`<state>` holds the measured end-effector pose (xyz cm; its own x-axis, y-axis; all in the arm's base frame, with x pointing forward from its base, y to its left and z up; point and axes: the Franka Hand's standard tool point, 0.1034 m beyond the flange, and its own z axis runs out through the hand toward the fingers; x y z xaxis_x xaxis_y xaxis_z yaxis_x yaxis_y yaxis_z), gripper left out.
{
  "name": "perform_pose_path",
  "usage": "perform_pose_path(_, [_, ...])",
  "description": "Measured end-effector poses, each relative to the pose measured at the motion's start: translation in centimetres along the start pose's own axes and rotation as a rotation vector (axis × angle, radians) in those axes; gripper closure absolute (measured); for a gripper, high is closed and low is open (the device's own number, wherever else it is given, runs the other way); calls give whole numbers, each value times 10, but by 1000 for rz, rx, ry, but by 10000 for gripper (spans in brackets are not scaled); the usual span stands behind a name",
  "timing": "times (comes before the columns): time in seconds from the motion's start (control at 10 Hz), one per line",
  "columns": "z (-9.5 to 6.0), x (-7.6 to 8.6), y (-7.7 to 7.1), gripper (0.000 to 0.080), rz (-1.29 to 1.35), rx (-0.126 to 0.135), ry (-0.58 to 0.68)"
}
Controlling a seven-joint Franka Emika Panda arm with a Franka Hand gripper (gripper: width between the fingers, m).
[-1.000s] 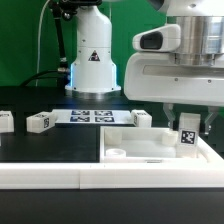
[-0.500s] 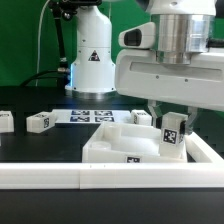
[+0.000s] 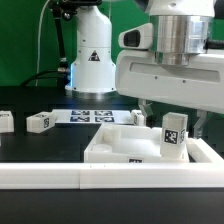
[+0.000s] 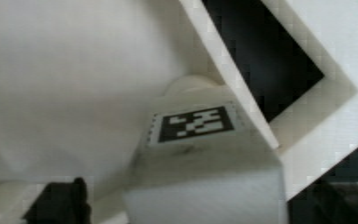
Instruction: Assemble one leg
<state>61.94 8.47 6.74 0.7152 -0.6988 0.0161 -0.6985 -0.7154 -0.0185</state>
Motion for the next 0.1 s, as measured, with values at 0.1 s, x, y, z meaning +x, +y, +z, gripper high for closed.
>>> perform_pose_path(0.1, [0, 0, 0, 154, 0, 0, 0])
